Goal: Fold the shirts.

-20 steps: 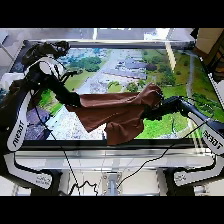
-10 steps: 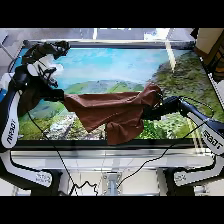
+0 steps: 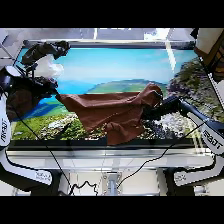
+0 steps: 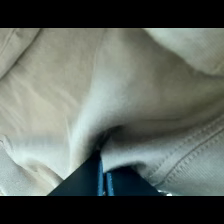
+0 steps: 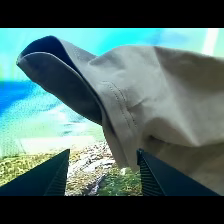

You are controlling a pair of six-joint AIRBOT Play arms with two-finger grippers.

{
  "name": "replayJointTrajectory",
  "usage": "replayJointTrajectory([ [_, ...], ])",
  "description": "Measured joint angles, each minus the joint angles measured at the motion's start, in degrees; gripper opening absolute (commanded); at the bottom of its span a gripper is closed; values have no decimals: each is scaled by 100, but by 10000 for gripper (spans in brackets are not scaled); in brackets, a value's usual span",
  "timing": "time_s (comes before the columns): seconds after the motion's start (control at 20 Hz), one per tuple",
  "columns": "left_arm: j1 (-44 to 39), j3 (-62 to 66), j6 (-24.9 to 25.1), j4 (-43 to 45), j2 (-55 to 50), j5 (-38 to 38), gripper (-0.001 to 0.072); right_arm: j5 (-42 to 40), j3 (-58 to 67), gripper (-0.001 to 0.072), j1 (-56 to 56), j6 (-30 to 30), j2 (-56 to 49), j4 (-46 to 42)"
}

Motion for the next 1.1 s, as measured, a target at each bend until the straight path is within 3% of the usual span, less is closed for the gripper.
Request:
replayJointTrajectory([
  [0.55,-505,-992,428,-682,-175,-669,464,31,-4,31,0,22,0,11],
  [1.1,-1716,-1329,142,-640,-177,-1010,464,39,-4,32,0,15,0,17],
])
